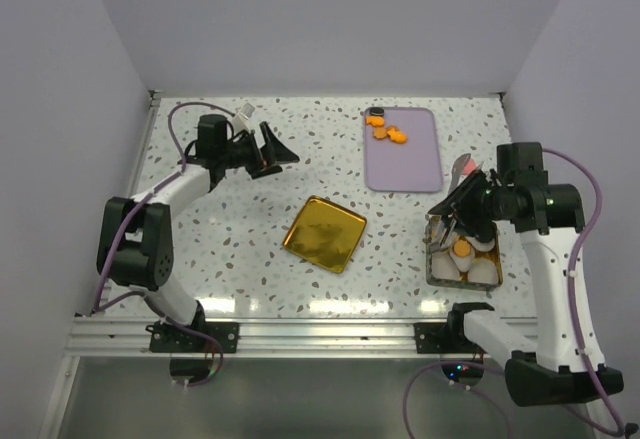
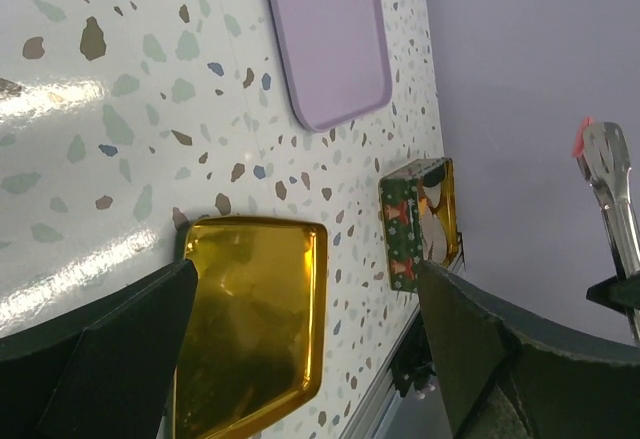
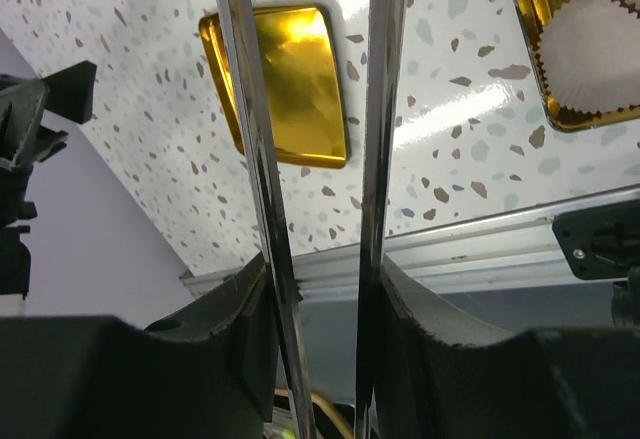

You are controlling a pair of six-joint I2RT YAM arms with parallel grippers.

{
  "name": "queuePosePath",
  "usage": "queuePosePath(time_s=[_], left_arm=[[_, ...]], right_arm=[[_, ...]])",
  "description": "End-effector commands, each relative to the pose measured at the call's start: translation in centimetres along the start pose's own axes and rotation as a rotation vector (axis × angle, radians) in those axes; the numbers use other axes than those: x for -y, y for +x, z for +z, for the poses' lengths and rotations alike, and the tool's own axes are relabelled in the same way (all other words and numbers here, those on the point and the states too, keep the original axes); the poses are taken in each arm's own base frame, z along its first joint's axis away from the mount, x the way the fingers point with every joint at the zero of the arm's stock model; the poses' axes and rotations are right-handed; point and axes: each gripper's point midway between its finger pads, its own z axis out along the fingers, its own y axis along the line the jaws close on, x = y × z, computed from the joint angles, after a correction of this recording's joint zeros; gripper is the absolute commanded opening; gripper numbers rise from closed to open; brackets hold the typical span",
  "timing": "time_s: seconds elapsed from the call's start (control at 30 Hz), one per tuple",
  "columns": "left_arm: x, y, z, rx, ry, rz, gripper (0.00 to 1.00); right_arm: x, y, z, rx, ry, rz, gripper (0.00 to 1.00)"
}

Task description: Pack the cookies

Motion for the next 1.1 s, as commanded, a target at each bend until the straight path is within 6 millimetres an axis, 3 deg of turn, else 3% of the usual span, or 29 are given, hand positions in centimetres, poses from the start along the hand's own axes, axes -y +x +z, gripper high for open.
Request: queuePosePath(time_s=[0.0, 0.13, 0.3, 0.43, 0.67, 0.8, 1.07], left_arm=[[2.3, -0.8, -1.0, 0.039, 0.041, 0.063, 0.97], [2.3, -0.6, -1.1, 0.035, 0.037, 0.061, 0.96], [2.2, 0.0, -1.8, 0.041, 0.024, 0.069, 0.96], [1.9, 0.6, -2.0, 0.031, 0.018, 0.069, 0.96], [1.7, 0.2, -1.7, 0.030, 0.027, 0.068, 0.96], [1.2, 0.2, -1.7, 0.029, 0.022, 0.058, 0.96], [-0.4, 0.4, -2.0, 0.027, 0.003, 0.032, 0.96]], right_arm=[[3.1, 2.9, -1.2, -0.101, 0.186, 0.075, 0.28], [4.1, 6.4, -0.5, -0.173, 0.182, 0.268, 0.32], [5.6, 8.1, 0.3, -0.194, 0.207, 0.425, 0.35], [6.9, 9.0, 1.1, -0.192, 0.238, 0.543, 0.35], [6.5, 9.8, 1.1, -0.224, 0.223, 0.673, 0.37], [6.9, 10.7, 1.6, -0.265, 0.236, 0.711, 0.45], [7.5, 11.7, 1.7, -0.293, 0.222, 0.753, 0.49]])
